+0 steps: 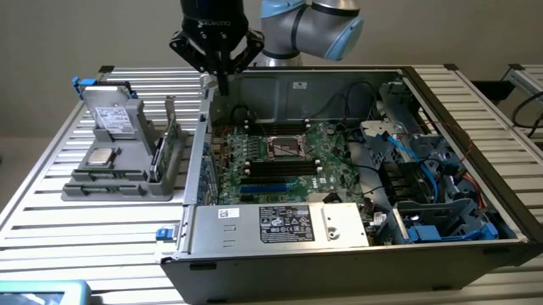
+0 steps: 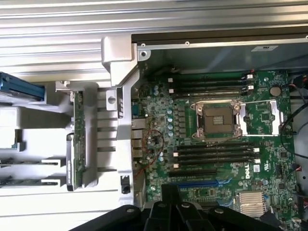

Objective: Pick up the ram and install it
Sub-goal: 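Reach for the ram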

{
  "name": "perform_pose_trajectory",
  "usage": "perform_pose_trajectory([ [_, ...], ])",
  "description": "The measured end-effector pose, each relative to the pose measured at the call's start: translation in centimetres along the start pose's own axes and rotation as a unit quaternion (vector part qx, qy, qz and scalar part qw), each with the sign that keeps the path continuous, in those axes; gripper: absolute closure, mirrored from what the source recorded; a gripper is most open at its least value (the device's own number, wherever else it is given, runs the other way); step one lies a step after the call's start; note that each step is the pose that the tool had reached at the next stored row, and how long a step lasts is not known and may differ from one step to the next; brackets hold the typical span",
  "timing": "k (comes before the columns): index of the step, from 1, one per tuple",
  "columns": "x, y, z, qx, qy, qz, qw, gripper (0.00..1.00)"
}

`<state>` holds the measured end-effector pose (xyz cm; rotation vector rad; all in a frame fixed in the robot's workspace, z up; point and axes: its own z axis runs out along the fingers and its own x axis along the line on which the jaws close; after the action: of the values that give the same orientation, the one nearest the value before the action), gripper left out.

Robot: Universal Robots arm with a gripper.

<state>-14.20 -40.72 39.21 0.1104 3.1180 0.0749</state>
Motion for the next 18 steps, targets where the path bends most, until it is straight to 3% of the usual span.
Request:
perform_pose_trajectory([
  [18,7.7,-1.27,0.11,0.0,0.0001,-0.002,1.0,0.89],
])
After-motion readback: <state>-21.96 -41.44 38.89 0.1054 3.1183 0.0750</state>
